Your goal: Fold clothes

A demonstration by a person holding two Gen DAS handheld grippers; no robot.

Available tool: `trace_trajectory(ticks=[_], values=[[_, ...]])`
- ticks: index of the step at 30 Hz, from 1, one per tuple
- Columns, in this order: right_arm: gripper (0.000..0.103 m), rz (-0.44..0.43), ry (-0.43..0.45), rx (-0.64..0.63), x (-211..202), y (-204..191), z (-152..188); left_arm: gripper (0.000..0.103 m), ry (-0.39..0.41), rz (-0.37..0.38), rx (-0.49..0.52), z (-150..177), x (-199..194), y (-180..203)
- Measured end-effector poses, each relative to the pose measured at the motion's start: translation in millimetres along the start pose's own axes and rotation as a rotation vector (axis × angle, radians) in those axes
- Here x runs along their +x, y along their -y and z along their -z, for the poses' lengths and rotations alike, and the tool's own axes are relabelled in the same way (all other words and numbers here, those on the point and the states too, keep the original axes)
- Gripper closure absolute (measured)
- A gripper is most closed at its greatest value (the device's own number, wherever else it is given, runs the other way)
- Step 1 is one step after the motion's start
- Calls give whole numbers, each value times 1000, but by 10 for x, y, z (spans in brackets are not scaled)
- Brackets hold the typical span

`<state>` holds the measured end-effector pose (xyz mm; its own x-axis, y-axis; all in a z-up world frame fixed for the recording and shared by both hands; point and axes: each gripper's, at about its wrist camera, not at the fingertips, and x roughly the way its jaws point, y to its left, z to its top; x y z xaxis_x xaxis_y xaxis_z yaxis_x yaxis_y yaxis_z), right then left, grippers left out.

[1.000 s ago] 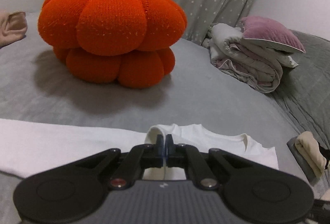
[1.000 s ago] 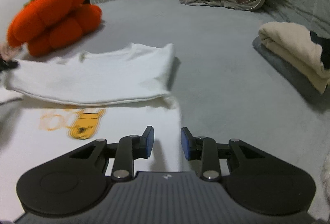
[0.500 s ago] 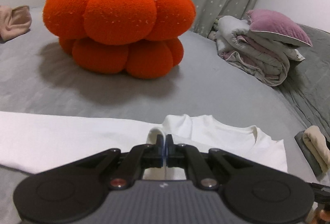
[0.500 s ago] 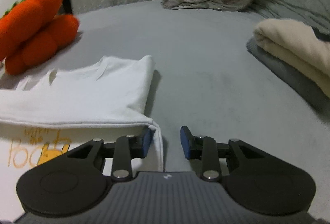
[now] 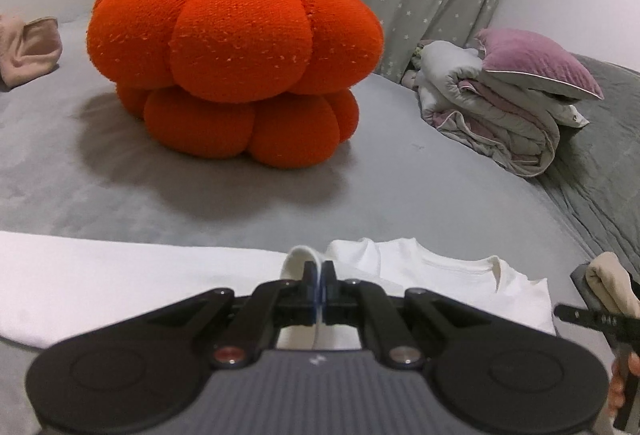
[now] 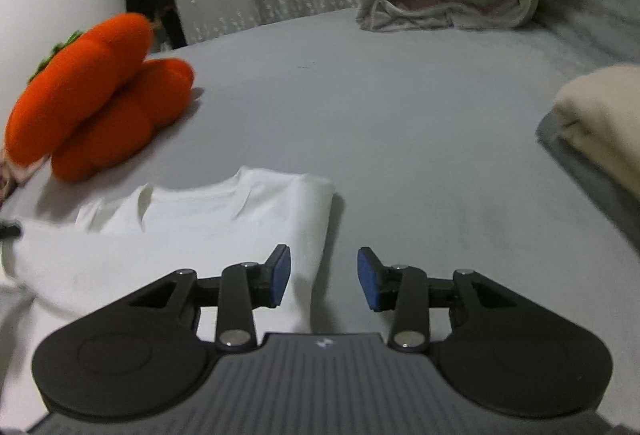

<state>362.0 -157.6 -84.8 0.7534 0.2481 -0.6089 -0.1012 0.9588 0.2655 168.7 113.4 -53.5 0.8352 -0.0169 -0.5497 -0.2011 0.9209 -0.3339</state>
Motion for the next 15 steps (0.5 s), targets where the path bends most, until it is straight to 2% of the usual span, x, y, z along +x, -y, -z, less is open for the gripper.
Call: trace_trajectory(ticks=[3,6,9,11,13,15], values=[[68,-22,-10,10,180,29,-107,102,-3,-5,18,5,20,4],[96,-24,-54,3,351,24,-134,102,1,-18,36,8,25,14],[99,11,-36,-38,354,-60,-139,102,41,-14,43,-24,-29,53],[99,10,35,-10,263,-20,-180,102,87,1,70,-51,-96,128],[99,44,42,-28,278,25,-136,102,100,1,125,-46,-85,221],[99,78,39,-53,304,46,-72,102,72,-20,175,13,26,284]])
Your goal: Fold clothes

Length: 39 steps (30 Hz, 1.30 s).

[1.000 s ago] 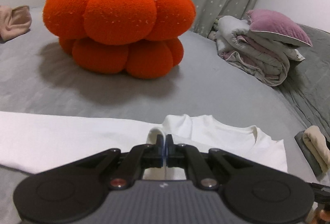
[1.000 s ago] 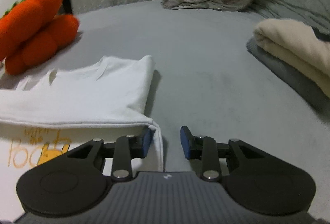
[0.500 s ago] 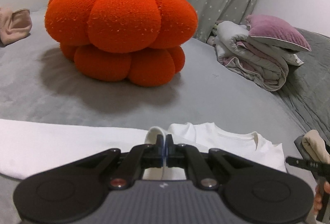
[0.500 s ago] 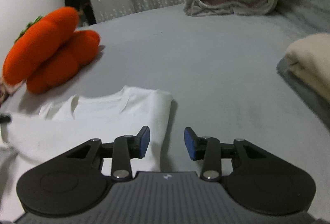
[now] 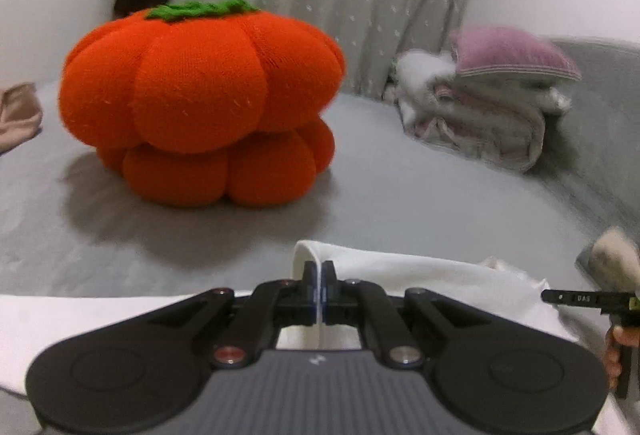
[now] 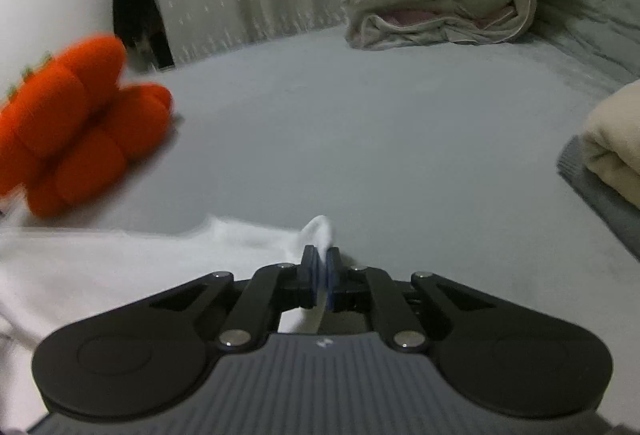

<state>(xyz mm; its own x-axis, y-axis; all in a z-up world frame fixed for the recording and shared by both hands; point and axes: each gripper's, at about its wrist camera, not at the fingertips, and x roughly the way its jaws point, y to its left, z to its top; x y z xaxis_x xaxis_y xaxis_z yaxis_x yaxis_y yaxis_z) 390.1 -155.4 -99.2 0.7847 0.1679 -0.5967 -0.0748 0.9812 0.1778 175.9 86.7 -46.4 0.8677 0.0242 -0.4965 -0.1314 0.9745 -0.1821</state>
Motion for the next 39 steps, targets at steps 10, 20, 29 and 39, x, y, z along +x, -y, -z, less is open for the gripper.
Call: trace_trajectory(ticks=[10,20,29,39], values=[[83,112,-10,-206,-305,-234,55,101,-89,-44,-59,132,374,-250],[83,47,-115,-135,-368,-33,280,101,-119,-63,-52,129,530,-253],[80,-116,-45,-122,-702,-41,292,101,-90,-21,-104,-77,288,-222],[82,-32,-108,-414,-681,-378,579,102,-126,45,-240,-238,-68,-238]])
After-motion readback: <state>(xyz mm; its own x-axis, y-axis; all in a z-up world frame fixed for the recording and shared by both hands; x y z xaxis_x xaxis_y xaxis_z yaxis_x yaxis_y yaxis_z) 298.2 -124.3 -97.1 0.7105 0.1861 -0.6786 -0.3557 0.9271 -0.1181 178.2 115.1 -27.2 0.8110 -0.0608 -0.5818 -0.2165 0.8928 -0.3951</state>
